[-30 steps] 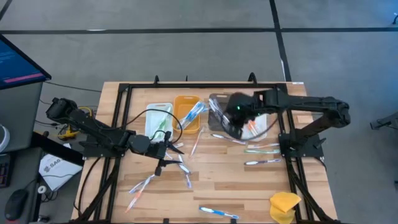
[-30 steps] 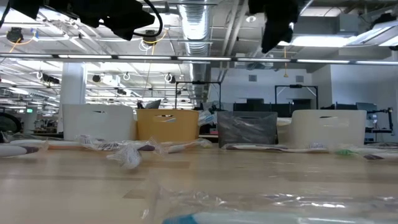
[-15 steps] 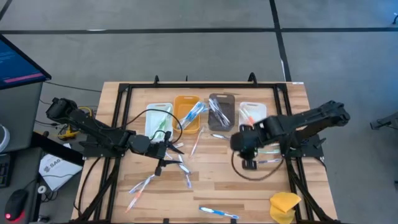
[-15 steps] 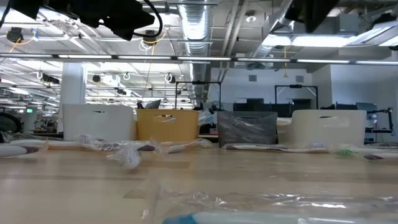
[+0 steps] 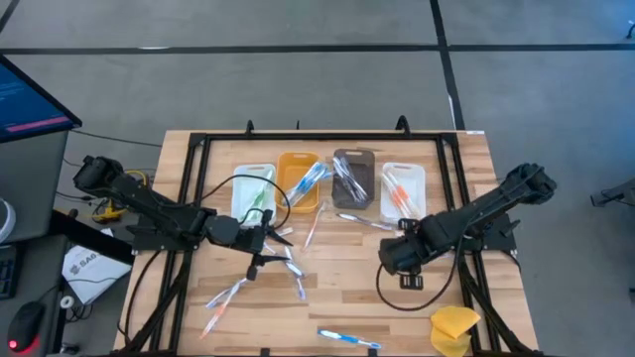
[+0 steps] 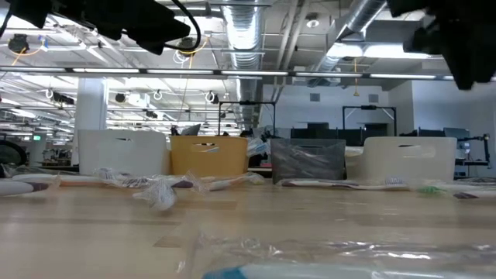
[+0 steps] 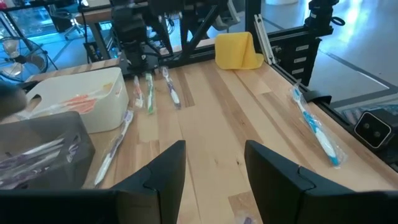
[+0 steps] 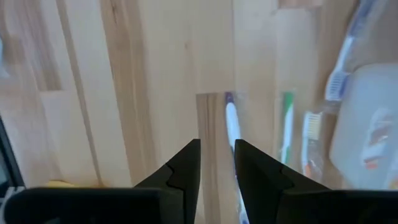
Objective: Pick & Place Toothbrushes
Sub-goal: Put the purple toothbrush into the black transparent bin
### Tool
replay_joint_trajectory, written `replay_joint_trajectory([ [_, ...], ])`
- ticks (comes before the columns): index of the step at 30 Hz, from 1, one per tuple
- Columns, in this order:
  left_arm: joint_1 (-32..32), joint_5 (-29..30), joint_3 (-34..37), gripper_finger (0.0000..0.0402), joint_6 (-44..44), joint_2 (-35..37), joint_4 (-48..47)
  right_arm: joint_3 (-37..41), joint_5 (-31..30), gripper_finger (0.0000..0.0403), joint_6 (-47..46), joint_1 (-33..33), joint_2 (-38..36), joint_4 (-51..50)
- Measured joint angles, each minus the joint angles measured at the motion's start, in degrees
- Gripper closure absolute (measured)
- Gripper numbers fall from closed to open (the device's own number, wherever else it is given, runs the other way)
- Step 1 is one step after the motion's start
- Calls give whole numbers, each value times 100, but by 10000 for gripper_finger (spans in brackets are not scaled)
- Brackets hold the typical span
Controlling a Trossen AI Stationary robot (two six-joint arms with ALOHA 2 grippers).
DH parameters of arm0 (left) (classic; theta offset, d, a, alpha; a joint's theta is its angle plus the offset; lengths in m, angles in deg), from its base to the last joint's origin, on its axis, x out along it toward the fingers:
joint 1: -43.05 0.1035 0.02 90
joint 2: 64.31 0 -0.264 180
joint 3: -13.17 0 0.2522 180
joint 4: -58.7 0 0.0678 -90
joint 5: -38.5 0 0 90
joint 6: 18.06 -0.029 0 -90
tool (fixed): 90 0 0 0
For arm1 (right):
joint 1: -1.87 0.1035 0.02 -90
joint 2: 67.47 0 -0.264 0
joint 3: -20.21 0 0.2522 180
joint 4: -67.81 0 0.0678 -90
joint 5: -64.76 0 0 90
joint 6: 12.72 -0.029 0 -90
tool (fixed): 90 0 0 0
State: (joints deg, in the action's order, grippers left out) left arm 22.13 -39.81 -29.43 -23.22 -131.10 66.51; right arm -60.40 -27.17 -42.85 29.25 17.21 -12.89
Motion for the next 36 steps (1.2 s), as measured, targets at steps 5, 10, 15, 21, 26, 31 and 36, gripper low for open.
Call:
replay_joint_trajectory([
  [5,0,0,0,243,-17,0,10,436,0,310,5,124,0,238],
  [10,0,0,2,243,-17,0,43,763,-87,310,5,105,2,370],
  [15,0,0,2,243,-18,0,43,1065,-158,310,7,107,2,683],
  [21,0,0,2,243,-17,0,41,1404,-262,310,33,107,2,1112],
  [26,0,0,2,243,-18,0,41,1654,-262,310,51,107,2,1360],
  [31,0,0,2,243,-18,0,41,1954,-262,310,51,107,2,1648],
  [36,0,0,2,243,-18,0,43,2205,-261,310,52,107,2,2075],
])
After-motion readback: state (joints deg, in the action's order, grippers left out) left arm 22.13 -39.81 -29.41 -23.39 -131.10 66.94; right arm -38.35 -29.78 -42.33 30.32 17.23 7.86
